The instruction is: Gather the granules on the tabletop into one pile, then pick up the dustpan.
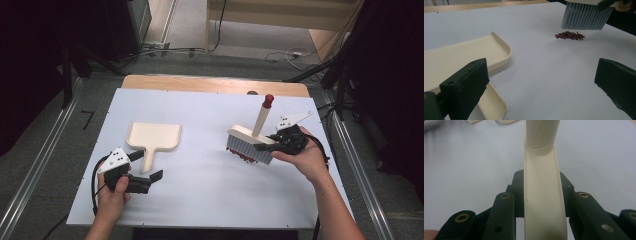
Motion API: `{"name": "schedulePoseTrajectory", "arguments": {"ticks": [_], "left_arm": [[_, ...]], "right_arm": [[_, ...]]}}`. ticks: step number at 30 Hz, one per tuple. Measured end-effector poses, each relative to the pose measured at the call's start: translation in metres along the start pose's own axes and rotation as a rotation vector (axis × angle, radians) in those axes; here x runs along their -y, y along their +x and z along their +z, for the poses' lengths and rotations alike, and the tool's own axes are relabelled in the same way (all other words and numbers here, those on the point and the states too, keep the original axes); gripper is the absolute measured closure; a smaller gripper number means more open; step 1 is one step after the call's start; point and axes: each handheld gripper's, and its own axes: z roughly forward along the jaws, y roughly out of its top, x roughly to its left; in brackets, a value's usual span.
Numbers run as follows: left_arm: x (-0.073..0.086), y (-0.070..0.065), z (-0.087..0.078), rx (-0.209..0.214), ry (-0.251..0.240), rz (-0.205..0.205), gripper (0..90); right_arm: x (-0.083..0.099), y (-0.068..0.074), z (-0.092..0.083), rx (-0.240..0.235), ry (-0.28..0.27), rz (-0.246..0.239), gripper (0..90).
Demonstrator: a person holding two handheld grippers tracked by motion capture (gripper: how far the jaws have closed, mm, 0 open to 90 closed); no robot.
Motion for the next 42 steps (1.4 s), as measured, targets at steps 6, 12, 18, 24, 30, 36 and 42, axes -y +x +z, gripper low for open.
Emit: {"name": "schedulePoseTrajectory", "arguments": {"ticks": [6, 12, 18, 24, 30, 36, 42], "left_arm": [[0.0, 0.002, -0.002, -0.025, -0.002, -0.013, 0.0], [-0.001, 0.005, -0.004, -0.05, 0.006, -0.015, 0.0], [-0.002, 0.008, -0.007, -0.098, 0.019, -0.025, 0.0], [-0.003, 0.01, -0.01, -0.182, 0.056, -0.03, 0.0], [-0.009, 0.009, -0.01, -0.256, 0.102, -0.046, 0.0], [-0.016, 0.012, -0.011, -0.285, 0.128, -0.102, 1.6], [-0.019, 0.016, -0.007, -0.341, 0.17, -0.182, 8.4]], "right_arm": [[0.012, 0.001, -0.018, 0.084, -0.043, 0.038, 65.3], [0.026, -0.002, -0.028, 0.147, -0.052, 0.093, 65.3], [0.04, -0.003, -0.034, 0.194, -0.049, 0.129, 65.3], [0.053, -0.003, -0.041, 0.231, -0.067, 0.164, 65.3], [0.057, 0.0, -0.048, 0.263, -0.081, 0.189, 65.3], [0.06, 0.001, -0.054, 0.267, -0.106, 0.203, 65.3], [0.063, 0.001, -0.06, 0.273, -0.129, 0.224, 65.3]]}}
